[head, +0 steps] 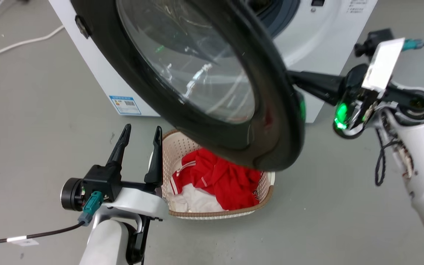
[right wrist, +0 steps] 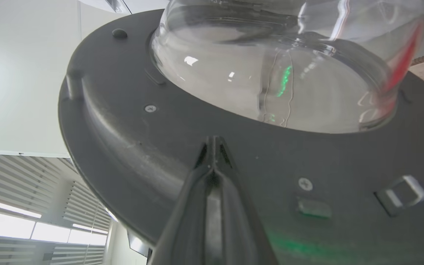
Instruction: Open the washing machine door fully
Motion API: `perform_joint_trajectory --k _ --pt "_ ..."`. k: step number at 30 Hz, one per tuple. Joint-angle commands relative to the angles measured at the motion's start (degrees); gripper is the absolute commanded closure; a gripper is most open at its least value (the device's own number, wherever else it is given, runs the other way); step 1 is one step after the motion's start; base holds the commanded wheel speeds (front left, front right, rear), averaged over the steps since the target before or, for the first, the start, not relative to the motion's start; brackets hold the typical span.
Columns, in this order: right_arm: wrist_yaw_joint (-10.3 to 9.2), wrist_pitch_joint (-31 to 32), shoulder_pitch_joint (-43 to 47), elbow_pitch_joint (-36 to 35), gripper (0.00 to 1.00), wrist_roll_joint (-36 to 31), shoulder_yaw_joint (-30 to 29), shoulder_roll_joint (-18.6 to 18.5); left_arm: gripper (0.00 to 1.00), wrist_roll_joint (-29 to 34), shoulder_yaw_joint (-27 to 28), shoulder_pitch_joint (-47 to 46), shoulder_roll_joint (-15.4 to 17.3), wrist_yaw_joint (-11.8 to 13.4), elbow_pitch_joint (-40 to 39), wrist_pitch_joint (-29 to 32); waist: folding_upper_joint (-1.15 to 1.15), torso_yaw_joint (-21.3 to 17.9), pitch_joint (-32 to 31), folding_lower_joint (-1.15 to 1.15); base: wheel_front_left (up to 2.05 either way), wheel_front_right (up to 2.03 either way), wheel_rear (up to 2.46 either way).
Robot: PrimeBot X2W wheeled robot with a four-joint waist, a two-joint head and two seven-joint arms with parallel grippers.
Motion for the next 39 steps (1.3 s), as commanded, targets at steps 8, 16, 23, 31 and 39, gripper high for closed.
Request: perform_joint_trajectory --k 8,16,23,31,39 --pt "0.14 -0.2 6.3 -3.7 1.0 1.5 2.0 2.5 0.0 0.0 0.0 2.0 0.1 0.0 0.6 -0.2 0.0 -0.2 -3.5 0.01 0.0 0.0 0.0" --pt "0.14 -1.8 11.2 -7.4 1.0 2.3 3.8 4.5 0.0 -0.3 -0.1 3.5 0.1 0.3 0.8 -0.2 0.0 -0.4 -6.1 0.01 0.0 0.0 0.0" --pt "0.14 -4.2 13.9 -11.0 1.0 1.6 6.0 6.9 0.0 -0.5 0.0 4.4 0.1 0.5 0.6 -0.2 0.0 -0.6 -6.7 0.01 0.0 0.0 0.0" --pt "0.14 -5.9 16.3 -14.4 1.0 1.5 8.7 8.9 0.0 -0.8 0.2 4.8 0.1 0.5 0.9 -0.2 0.0 -0.5 -6.8 0.01 0.0 0.0 0.0" --pt "0.14 -11.1 18.0 -16.8 1.0 0.4 8.3 9.1 0.0 -1.0 -0.1 4.9 0.1 0.9 0.6 -0.2 0.0 -0.4 -6.6 0.01 0.0 0.0 0.0"
